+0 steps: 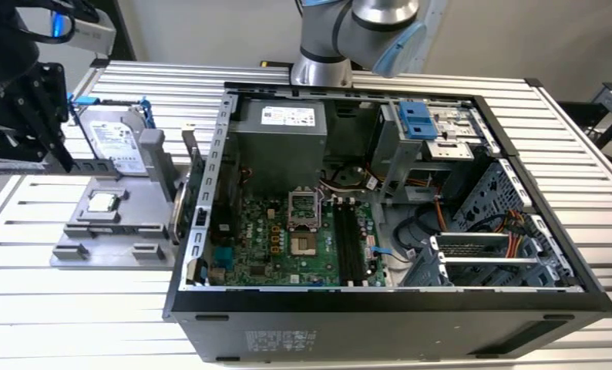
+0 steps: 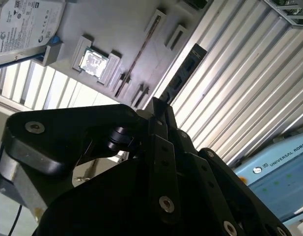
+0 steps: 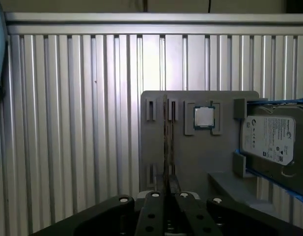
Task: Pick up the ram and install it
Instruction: 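Pick up the ram and move it above insertion slot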
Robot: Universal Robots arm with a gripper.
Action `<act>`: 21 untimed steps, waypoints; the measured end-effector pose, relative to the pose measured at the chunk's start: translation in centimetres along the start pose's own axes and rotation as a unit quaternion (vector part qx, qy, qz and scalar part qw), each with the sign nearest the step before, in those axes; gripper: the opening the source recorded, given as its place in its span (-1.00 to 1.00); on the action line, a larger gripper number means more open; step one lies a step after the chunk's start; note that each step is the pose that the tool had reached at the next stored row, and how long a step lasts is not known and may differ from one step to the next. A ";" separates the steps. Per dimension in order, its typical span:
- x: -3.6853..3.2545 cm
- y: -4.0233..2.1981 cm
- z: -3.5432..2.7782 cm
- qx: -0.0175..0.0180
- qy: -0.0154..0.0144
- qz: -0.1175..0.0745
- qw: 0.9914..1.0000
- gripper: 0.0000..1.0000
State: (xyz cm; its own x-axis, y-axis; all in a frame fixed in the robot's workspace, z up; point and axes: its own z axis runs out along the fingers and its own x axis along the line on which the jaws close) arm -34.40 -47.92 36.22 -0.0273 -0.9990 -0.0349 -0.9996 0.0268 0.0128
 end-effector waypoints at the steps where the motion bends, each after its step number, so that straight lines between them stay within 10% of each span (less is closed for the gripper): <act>1: -0.01 0.01 -0.33 0.000 0.000 0.000 1.000 -1.00; 10: -0.11 0.04 -2.78 0.000 0.000 0.000 1.000 -1.00; 21: -0.13 -0.44 -2.92 0.000 0.000 0.000 1.000 -1.00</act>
State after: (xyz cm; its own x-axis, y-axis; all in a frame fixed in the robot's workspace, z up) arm -33.92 -47.91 39.14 -0.0274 -0.9990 -0.0349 -0.9996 0.0270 0.0127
